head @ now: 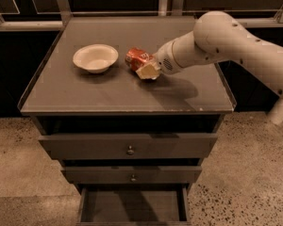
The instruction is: Place coke can into bottom drawer
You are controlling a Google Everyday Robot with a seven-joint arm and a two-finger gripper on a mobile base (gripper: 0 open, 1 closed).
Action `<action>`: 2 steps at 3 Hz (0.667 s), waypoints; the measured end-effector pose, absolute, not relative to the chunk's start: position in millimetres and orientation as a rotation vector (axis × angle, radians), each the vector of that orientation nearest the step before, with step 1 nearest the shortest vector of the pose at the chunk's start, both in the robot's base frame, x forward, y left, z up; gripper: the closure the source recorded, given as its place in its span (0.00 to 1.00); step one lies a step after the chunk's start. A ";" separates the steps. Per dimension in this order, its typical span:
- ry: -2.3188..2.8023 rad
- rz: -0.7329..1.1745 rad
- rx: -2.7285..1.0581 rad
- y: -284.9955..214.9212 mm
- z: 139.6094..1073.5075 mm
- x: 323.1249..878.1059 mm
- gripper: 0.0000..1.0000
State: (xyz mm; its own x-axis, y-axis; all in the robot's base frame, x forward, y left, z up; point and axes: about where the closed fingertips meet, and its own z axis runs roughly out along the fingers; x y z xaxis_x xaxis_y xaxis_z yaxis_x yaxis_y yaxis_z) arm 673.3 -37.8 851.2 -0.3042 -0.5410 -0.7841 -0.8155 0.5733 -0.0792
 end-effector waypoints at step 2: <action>1.952 0.524 -1.197 -97.6 943.5 589.3 1.00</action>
Offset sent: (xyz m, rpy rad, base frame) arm -0.1699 -0.1197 0.1482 0.0042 0.0992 0.1257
